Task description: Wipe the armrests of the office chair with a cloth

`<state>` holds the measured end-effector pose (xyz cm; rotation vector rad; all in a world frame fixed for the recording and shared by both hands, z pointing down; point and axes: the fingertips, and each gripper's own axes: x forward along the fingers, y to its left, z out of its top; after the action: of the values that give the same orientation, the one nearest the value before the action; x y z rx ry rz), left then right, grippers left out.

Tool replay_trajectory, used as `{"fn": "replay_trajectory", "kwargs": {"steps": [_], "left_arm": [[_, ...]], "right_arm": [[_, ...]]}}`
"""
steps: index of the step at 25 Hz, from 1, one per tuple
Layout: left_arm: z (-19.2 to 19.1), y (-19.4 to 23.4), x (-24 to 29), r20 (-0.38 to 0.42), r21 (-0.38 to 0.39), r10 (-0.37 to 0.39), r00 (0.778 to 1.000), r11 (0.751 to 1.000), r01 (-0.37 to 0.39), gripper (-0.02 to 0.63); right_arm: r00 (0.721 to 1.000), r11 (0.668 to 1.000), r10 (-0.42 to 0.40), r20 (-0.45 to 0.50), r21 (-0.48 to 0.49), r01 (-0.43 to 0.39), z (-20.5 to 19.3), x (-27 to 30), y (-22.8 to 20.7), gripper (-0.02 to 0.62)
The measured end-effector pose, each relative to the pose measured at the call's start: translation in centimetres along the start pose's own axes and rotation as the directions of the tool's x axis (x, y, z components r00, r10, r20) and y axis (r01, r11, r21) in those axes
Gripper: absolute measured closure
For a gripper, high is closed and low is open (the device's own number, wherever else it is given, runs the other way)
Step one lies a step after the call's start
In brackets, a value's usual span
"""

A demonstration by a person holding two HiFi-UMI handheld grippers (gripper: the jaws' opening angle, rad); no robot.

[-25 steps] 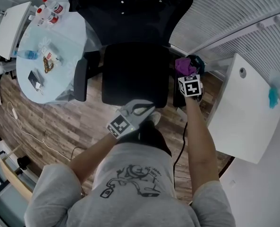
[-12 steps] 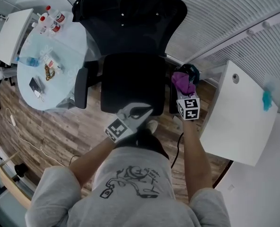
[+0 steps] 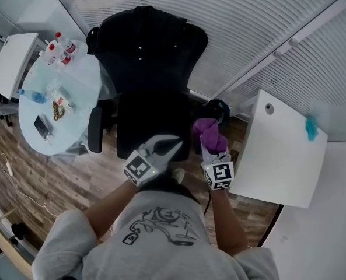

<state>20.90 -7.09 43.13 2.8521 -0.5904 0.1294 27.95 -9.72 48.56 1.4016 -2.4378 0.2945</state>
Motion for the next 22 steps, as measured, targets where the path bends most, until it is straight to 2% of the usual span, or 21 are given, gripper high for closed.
{"fn": "replay_trajectory", "kwargs": {"steps": [7, 12, 18, 22], "left_arm": [[7.1, -3.3, -0.5, 0.089, 0.057, -0.046, 0.995, 0.998, 0.041, 0.606], [11.7, -6.3, -1.6, 0.158, 0.069, -0.070, 0.985, 0.996, 0.059, 0.611], [15.2, -7.9, -2.2, 0.215, 0.096, -0.054, 0.975, 0.995, 0.034, 0.612], [16.1, -8.5, -2.6, 0.233, 0.077, -0.047, 0.971, 0.997, 0.030, 0.612]], "right_arm": [[0.994, 1.000, -0.030, 0.108, -0.001, 0.030, 7.3, -6.0, 2.0, 0.565], [0.987, 1.000, -0.029, 0.160, -0.006, 0.031, 12.1, -9.5, 3.5, 0.565], [0.977, 0.999, -0.039, 0.212, -0.010, 0.042, 15.4, -12.7, 5.1, 0.565], [0.965, 0.999, -0.031, 0.262, -0.022, 0.038, 17.0, -14.0, 5.7, 0.565]]}}
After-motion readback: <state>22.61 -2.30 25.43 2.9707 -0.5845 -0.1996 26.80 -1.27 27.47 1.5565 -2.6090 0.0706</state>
